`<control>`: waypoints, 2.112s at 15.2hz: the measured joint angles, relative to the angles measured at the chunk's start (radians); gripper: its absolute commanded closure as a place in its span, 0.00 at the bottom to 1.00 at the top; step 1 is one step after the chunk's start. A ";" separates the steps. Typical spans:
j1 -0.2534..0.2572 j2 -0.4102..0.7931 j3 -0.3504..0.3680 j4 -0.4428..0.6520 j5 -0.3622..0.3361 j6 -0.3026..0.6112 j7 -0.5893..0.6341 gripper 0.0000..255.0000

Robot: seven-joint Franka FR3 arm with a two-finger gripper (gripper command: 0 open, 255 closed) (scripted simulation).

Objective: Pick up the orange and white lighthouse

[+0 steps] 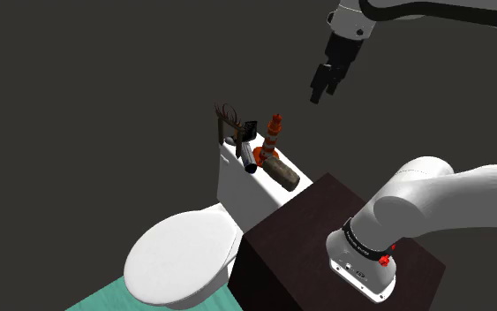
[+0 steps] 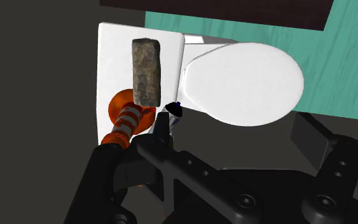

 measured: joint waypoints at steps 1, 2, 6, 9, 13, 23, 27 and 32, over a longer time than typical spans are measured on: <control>0.000 0.000 0.000 0.000 0.000 0.000 0.000 0.00; 0.000 0.012 -0.002 -0.006 -0.005 0.014 -0.006 0.00; -0.004 0.126 -0.027 -0.002 -0.048 0.104 -0.060 0.00; -0.003 0.235 -0.039 0.009 -0.077 0.184 -0.092 0.00; -0.009 0.385 -0.061 0.044 -0.118 0.280 -0.141 0.00; -0.023 0.772 -0.089 0.207 -0.204 0.463 -0.230 0.00; -0.034 0.939 -0.097 0.317 -0.233 0.506 -0.265 0.00; -0.042 1.132 -0.103 0.459 -0.269 0.543 -0.296 0.00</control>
